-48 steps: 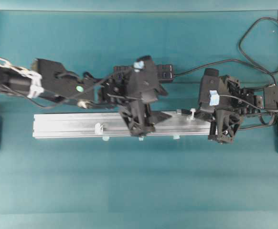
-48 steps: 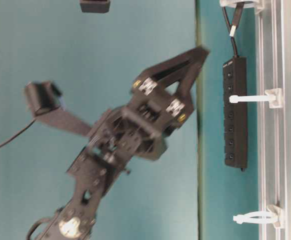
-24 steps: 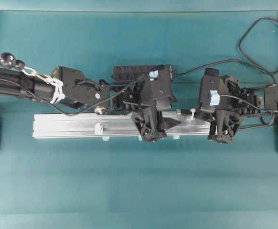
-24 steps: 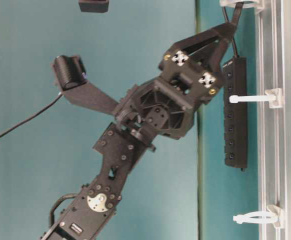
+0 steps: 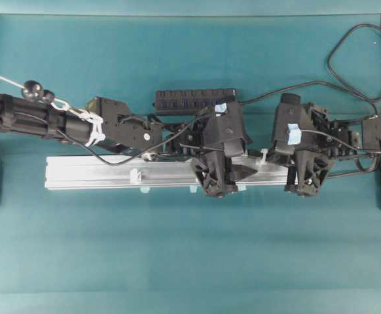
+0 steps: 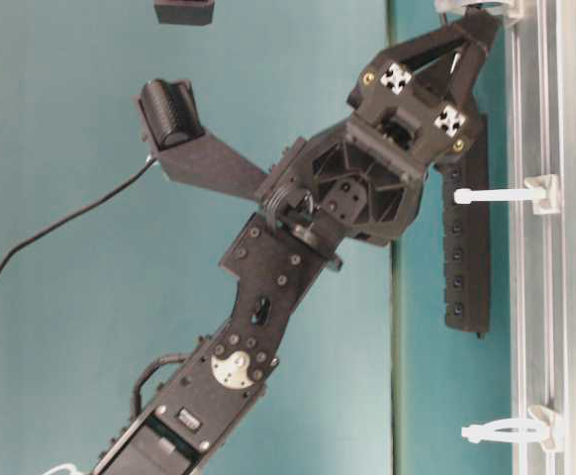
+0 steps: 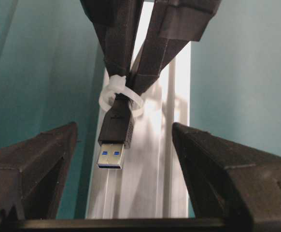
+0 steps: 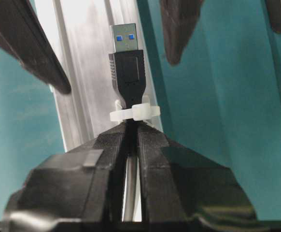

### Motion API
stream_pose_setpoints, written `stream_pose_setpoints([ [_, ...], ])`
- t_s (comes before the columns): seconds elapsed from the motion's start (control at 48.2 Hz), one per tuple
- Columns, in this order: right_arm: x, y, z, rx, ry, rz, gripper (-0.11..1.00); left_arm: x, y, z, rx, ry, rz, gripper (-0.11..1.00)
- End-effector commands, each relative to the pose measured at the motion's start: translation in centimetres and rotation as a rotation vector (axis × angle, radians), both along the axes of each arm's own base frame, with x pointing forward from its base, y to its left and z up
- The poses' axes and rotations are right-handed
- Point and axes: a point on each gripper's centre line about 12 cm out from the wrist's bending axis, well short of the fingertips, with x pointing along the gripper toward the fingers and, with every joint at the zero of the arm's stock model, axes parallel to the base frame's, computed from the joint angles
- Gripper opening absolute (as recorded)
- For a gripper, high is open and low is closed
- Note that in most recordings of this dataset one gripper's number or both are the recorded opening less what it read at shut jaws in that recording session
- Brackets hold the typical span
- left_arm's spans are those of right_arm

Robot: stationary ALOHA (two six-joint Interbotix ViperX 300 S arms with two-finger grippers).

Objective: Pass the USB cable through three rings with both arms.
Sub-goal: 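Grasp the plug tip with the left gripper beyond the ring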

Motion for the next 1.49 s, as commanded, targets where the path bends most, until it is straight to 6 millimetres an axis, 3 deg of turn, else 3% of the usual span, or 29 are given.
stream_pose_setpoints([
  [0.0,0.37,-0.09,0.48,-0.009,-0.02,0.008,-0.07,0.39,0.02,0.72,0.004,-0.026,-0.002,0.85],
  [0.208,0.37,-0.09,0.48,-0.01,-0.02,0.009,-0.07,0.42,0.03,0.77,-0.001,-0.031,0.001,0.84],
  [0.332,0.31,-0.08,0.42,-0.009,-0.017,0.009,-0.07,0.43,0.03,0.7,-0.002,-0.031,0.002,0.74],
  [0.498,0.37,-0.09,0.44,-0.009,-0.019,0.009,-0.07,0.47,0.03,0.85,0.0,-0.035,0.001,0.55],
  [0.664,0.36,-0.09,0.43,-0.009,-0.017,0.009,-0.07,0.62,0.04,1.06,-0.001,-0.042,0.002,0.24],
  [1.204,0.08,-0.09,0.19,0.0,0.012,-0.005,-0.06,0.46,0.11,1.16,-0.001,-0.037,0.004,0.23],
  [1.474,0.09,-0.1,0.25,-0.001,0.012,-0.004,0.0,-0.01,0.16,1.01,0.003,0.0,0.002,0.23],
])
